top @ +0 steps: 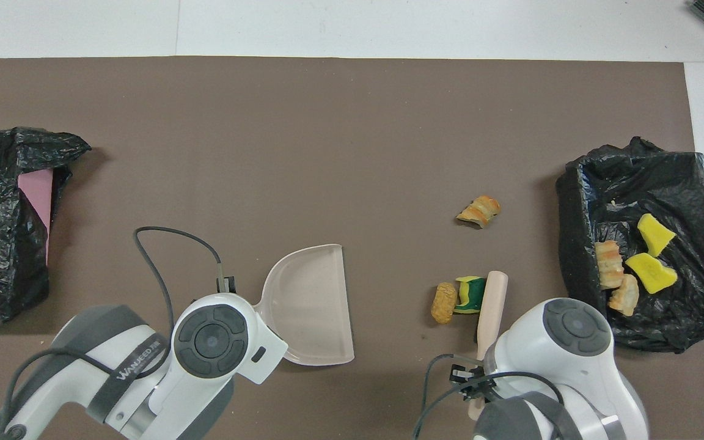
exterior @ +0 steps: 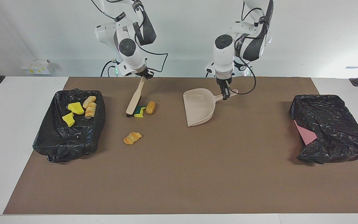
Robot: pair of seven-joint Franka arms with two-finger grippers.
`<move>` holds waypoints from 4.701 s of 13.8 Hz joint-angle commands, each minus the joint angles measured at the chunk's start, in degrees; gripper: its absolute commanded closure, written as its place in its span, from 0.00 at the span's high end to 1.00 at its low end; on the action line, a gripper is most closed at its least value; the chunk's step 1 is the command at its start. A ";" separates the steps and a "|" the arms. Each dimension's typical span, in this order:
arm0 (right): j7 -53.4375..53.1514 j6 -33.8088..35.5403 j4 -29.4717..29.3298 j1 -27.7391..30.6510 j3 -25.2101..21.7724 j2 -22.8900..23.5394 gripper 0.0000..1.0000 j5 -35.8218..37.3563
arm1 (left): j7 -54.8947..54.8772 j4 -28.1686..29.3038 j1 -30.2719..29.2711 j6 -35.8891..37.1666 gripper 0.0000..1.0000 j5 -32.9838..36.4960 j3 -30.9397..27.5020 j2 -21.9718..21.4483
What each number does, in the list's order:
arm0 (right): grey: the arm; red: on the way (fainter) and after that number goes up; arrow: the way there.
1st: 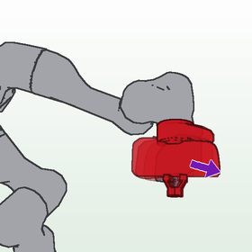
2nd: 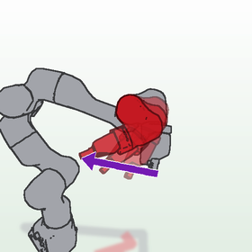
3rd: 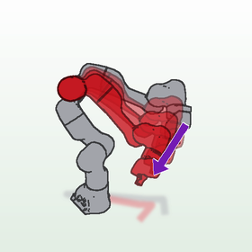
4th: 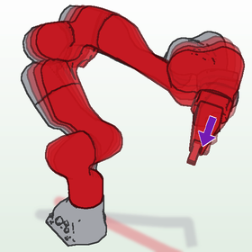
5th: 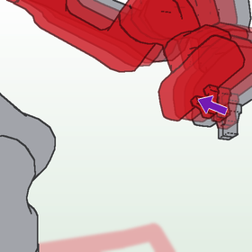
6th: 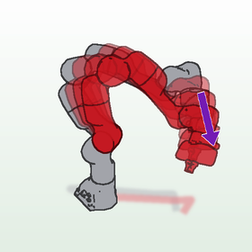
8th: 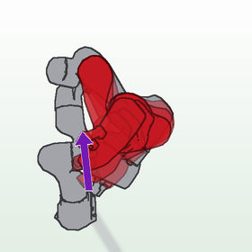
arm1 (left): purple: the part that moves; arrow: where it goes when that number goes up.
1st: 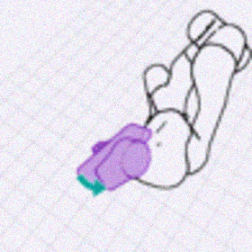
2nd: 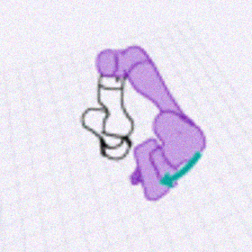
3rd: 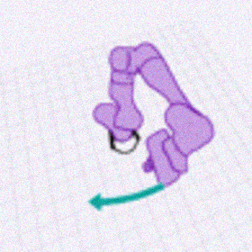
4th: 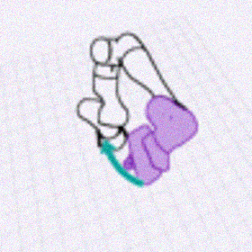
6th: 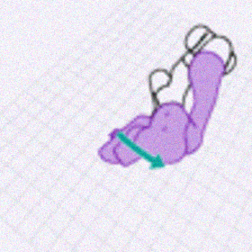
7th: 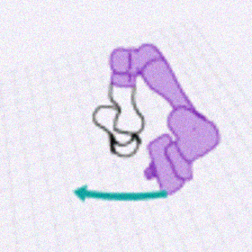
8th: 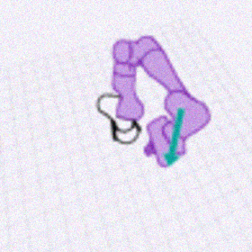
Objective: Sweep and dump trash in bin
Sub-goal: 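Sweep the green-yellow sponge into the dustpan with the right gripper, then sweep the nearer bread crust into the dustpan with the right gripper, then brush the remaining bread pieces into the dustpan with the right gripper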
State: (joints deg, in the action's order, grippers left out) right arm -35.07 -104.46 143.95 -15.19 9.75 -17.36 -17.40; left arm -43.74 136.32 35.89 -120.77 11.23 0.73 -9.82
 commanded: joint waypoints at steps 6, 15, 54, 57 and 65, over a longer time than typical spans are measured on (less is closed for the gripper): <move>9.99 -4.08 -9.21 -9.93 0.62 7.69 0.00 -6.15 | 4.10 1.75 3.75 -4.48 0.00 1.17 -0.91 1.20; 10.72 -3.21 -15.62 -14.43 0.27 6.90 0.00 -7.22 | 3.23 1.93 1.38 -12.37 0.00 0.38 -0.91 2.96; 28.21 1.72 -21.69 4.12 0.53 22.37 0.00 13.20 | 4.44 -3.61 -5.05 0.01 0.00 -0.33 -0.56 2.87; 27.86 0.32 -20.29 1.57 0.53 22.37 0.00 10.03 | 7.35 -4.22 -2.41 -0.26 0.00 1.52 -0.56 5.24; 24.08 -0.13 -20.46 -9.32 0.53 20.61 0.00 0.62 | 8.68 -4.84 -1.35 -1.40 0.00 1.43 -0.56 7.00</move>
State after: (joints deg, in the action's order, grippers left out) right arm -10.46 -103.94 122.21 -23.12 10.25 5.33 -14.45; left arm -36.75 132.17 32.96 -121.56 11.45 0.92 -3.55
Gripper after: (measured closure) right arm 0.727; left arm 0.687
